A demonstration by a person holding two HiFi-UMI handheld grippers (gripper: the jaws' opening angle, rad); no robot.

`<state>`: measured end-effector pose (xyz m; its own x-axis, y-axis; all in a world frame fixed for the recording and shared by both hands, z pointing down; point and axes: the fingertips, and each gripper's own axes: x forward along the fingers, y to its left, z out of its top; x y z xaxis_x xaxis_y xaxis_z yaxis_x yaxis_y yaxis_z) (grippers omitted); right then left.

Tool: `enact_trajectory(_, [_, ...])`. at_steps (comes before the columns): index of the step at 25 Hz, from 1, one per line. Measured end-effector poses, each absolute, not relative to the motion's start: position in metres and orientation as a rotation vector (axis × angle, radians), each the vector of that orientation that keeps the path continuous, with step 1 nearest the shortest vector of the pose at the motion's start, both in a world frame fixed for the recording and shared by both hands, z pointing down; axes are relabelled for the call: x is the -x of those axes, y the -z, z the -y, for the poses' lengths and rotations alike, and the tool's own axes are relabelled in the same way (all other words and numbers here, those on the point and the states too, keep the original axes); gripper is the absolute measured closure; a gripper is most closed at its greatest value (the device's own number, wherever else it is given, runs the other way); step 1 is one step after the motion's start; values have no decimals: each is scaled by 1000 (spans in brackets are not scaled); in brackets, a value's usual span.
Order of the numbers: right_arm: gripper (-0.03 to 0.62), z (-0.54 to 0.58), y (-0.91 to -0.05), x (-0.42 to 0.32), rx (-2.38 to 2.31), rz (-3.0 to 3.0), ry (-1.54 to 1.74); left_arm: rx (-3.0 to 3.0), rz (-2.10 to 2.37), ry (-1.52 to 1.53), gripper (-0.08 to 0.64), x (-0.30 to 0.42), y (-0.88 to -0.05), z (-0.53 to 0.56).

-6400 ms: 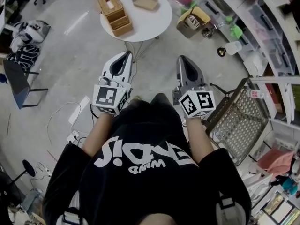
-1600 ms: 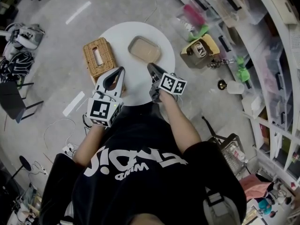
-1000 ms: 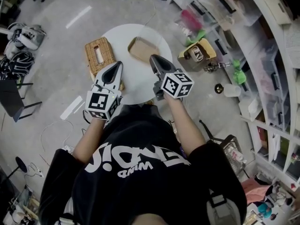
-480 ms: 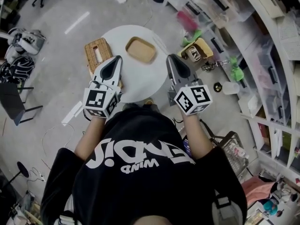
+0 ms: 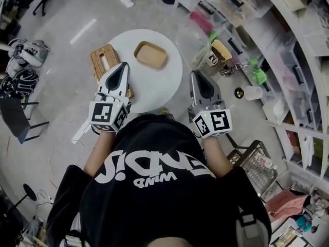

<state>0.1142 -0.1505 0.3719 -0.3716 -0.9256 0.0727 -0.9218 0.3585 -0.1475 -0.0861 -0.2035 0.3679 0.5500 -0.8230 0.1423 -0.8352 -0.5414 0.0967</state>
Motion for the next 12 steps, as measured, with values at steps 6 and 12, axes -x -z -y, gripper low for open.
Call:
enact_trajectory(6, [561, 149, -391, -120, 1755, -2593, 229, -2622, 1448, -118, 558, 86, -377, 203])
enact_trajectory(12, [561, 153, -407, -126, 1779, -2574, 254, -2645, 1462, -89, 558, 86, -391, 202])
